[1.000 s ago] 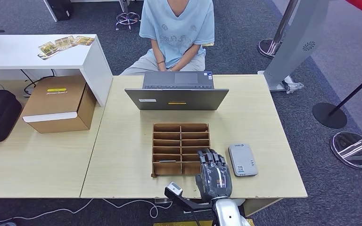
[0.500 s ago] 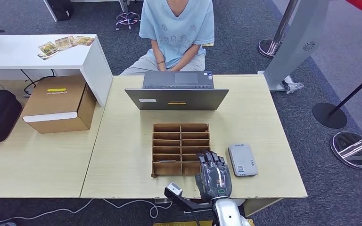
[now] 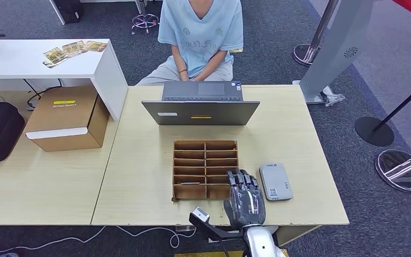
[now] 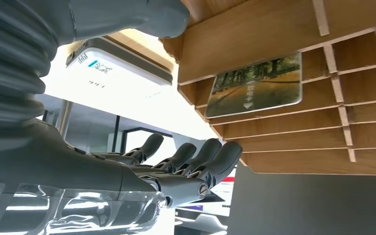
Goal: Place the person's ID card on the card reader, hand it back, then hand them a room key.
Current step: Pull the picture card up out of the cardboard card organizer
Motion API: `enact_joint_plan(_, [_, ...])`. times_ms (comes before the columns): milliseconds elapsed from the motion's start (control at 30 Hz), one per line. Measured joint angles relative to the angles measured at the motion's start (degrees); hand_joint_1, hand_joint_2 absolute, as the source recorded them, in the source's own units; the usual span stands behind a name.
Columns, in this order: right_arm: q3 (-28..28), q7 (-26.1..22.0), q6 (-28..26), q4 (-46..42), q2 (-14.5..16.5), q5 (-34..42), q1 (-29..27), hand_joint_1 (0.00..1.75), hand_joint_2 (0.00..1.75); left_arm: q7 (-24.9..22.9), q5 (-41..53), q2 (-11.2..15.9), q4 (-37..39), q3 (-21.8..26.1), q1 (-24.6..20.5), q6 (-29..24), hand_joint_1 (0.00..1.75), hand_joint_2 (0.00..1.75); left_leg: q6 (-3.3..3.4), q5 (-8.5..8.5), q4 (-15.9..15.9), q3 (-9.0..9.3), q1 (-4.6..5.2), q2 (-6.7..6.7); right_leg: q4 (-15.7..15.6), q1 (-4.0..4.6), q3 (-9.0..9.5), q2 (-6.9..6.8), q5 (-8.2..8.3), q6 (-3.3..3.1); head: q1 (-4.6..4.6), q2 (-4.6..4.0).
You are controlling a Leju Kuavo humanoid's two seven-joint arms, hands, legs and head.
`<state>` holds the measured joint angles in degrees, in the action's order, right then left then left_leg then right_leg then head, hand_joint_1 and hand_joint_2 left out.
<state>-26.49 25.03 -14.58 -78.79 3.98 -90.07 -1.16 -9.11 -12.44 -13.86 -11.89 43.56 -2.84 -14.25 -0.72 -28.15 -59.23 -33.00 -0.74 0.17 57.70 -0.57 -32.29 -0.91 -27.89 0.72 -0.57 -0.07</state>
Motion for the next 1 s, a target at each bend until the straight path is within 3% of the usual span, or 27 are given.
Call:
enact_joint_plan(67, [0.1,0.0,-0.03,-0.01,0.0,0.0,-0.13,0.62,1.75,0.02,0.0,-0.01,0.0,0.01,0.0,-0.01,0.0,0.0,0.0,0.0,0.0,0.0,0.0,0.0,0.0,0.0,0.0,0.0,0.0,0.0,0.0,0.0])
enact_joint_plan(267, [0.15,-0.01,-0.31,-0.09,0.0,0.0,-0.39,0.35,1.75,0.07,-0.01,-0.02,0.0,0.01,0.0,-0.07,0.0,0.0,0.0,0.0,0.0,0.0,0.0,0.0,0.0,0.0,0.0,0.0,0.0,0.0,0.0,0.0])
enact_joint_plan(767, [0.15,-0.49,-1.61,-0.46,0.0,0.0,-0.76,0.47,1.75,0.09,-0.07,-0.02,0.0,0.01,0.01,0.0,0.0,0.0,0.0,0.0,0.0,0.0,0.0,0.0,0.0,0.0,0.0,0.0,0.0,0.0,0.0,0.0])
enact_joint_plan(1000, [0.15,-0.81,-2.46,-0.44,0.0,0.0,-0.93,0.41,1.75,0.09,-0.07,-0.02,0.0,0.01,0.02,0.1,0.0,0.0,0.0,0.0,0.0,0.0,0.0,0.0,0.0,0.0,0.0,0.0,0.0,0.0,0.0,0.0])
